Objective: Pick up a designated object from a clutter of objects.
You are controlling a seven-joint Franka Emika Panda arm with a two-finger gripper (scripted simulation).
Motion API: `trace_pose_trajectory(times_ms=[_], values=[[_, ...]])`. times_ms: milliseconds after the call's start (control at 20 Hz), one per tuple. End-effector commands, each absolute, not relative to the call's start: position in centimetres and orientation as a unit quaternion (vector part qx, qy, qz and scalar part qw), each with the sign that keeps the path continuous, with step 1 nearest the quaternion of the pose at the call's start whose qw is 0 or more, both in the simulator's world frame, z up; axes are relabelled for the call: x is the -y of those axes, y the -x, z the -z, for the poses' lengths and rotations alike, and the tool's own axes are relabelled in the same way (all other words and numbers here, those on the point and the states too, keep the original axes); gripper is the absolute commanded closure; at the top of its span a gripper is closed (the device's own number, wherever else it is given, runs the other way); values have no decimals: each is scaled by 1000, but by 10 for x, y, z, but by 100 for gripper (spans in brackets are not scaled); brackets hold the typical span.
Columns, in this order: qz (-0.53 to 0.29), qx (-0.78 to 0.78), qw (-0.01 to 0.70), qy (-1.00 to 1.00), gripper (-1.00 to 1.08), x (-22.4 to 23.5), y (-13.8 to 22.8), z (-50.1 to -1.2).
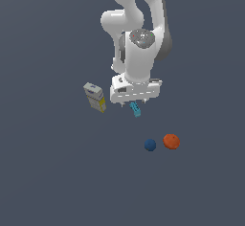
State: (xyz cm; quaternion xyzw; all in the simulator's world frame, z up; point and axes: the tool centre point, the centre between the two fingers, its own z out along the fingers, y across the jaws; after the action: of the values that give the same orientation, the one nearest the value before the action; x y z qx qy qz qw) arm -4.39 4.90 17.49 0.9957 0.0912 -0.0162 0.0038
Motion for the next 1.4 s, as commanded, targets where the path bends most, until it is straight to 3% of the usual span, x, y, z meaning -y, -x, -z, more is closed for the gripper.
trace_pose_trajectory(times_ms=[0,750,1350], values=[[13,-104,4,-994,-92,-54,54,-156],[2,-164,1,-986,-92,-72,115,-81],[1,-172,0,-985,-92,-74,125,-71]])
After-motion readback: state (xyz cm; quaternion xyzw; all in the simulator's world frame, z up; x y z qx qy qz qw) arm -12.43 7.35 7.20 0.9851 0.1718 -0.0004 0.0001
